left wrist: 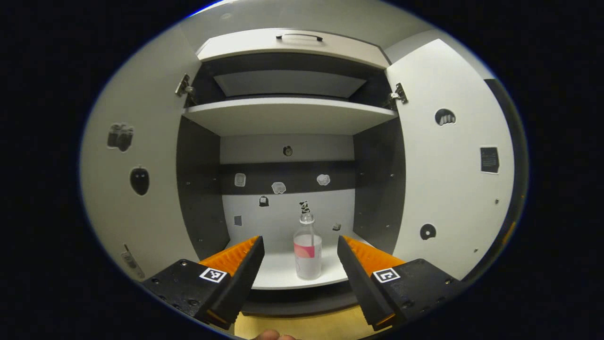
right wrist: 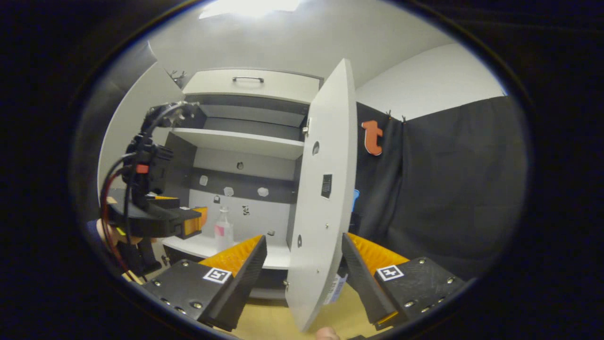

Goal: Grasp the bottle in the cabinet with the left hand and place it on the coaster, then close the right door with the right hand and the left door with the left hand.

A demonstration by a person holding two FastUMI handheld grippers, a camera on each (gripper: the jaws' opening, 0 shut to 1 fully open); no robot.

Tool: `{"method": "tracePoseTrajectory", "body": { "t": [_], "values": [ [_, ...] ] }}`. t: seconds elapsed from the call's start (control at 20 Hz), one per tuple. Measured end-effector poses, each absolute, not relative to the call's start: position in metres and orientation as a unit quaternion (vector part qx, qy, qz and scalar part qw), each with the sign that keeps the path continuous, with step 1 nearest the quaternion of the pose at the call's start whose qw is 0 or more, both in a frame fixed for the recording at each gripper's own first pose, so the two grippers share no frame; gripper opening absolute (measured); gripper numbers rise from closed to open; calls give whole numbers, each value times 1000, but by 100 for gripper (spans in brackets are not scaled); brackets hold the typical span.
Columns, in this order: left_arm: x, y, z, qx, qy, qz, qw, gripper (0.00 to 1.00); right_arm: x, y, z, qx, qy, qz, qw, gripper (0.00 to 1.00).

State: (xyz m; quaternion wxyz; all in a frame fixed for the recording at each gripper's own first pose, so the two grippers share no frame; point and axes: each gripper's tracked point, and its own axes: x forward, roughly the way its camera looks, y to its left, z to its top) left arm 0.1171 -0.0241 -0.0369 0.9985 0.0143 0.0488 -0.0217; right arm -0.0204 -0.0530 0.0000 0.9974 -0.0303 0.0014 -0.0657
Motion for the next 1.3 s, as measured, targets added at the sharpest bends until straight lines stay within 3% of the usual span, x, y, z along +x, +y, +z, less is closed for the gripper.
{"method": "tracePoseTrajectory", "body": {
  "t": [0.6,1.05,1.15,1.3],
  "values": [
    [248,-30,-98,43,123,-8,991,97,-48,-127,-9,-51,11,-173,984,96],
    [278,-26,-142,-8,192,-6,981,97,-42,-130,-9,-52,11,-175,983,96],
    [278,-24,-140,-18,186,-1,982,78,-40,-130,-8,-54,10,-174,983,96],
    [266,-24,-139,-22,191,-9,981,78,-38,-130,-8,-51,11,-176,983,94]
  ]
}}
